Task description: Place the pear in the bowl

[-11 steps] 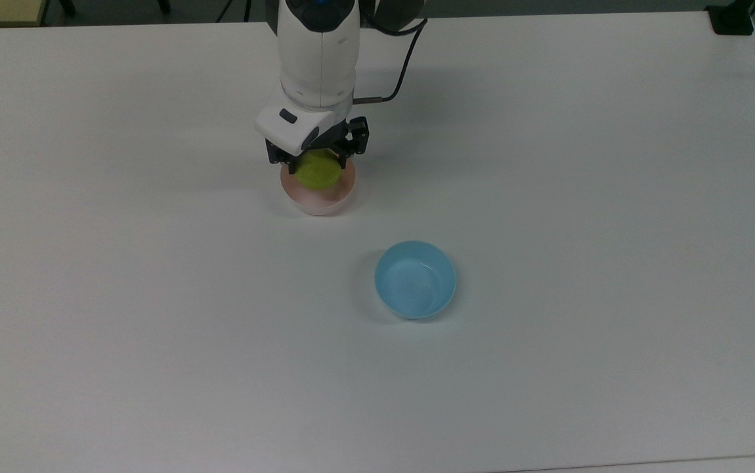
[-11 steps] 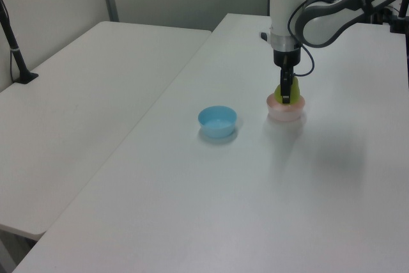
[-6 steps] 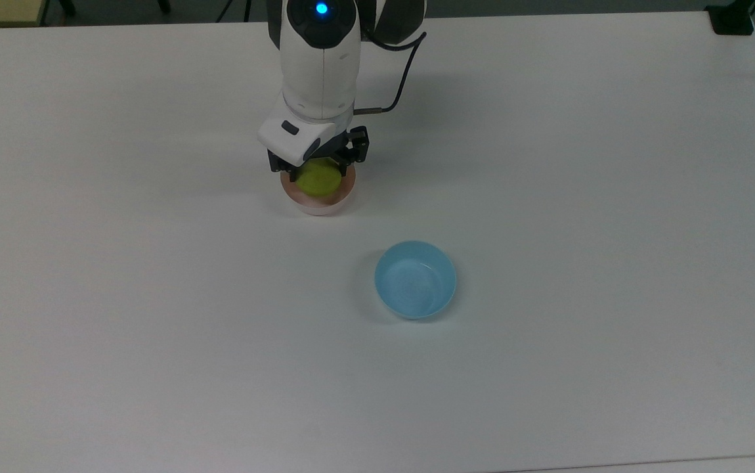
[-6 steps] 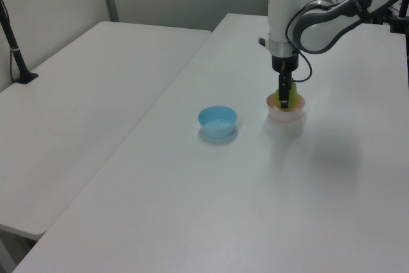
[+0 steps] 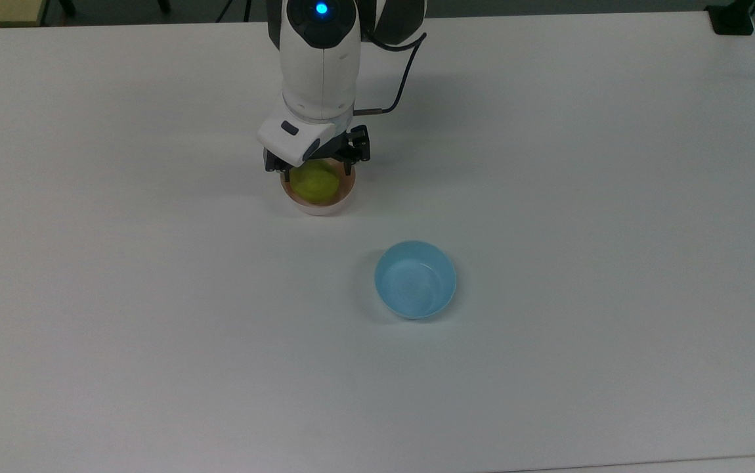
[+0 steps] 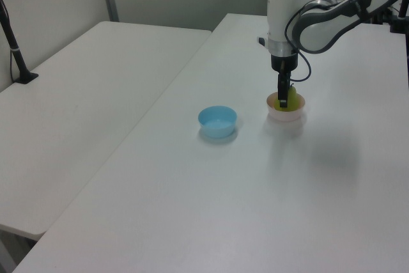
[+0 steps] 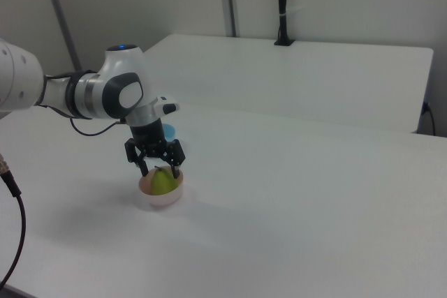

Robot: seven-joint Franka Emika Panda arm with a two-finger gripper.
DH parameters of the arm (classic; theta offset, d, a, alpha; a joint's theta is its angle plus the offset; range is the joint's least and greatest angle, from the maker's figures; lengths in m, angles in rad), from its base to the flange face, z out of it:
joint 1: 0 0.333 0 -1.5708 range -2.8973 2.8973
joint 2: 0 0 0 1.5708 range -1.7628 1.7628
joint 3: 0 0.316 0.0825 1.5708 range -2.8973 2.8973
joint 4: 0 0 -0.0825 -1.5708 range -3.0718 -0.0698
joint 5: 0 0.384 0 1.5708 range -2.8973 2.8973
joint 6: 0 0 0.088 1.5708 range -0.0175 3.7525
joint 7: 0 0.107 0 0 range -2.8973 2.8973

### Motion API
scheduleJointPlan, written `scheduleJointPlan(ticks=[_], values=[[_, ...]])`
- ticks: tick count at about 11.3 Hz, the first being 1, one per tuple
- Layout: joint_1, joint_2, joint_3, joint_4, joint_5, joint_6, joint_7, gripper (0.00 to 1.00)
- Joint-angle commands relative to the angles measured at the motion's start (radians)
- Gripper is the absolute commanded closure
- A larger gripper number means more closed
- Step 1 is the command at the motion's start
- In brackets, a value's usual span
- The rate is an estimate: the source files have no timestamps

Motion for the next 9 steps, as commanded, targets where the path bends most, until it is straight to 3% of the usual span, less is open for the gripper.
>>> scheduleJointPlan(ticks=[1,7,9], values=[[0.006,-0.054,-0.008,0.045,0.008,-0.073,0.030,0.00],[-0.014,-0.099,-0.025,0.347,0.008,-0.449,0.105,0.00],[-0.034,-0.146,-0.025,0.359,0.008,-0.463,0.165,0.00]])
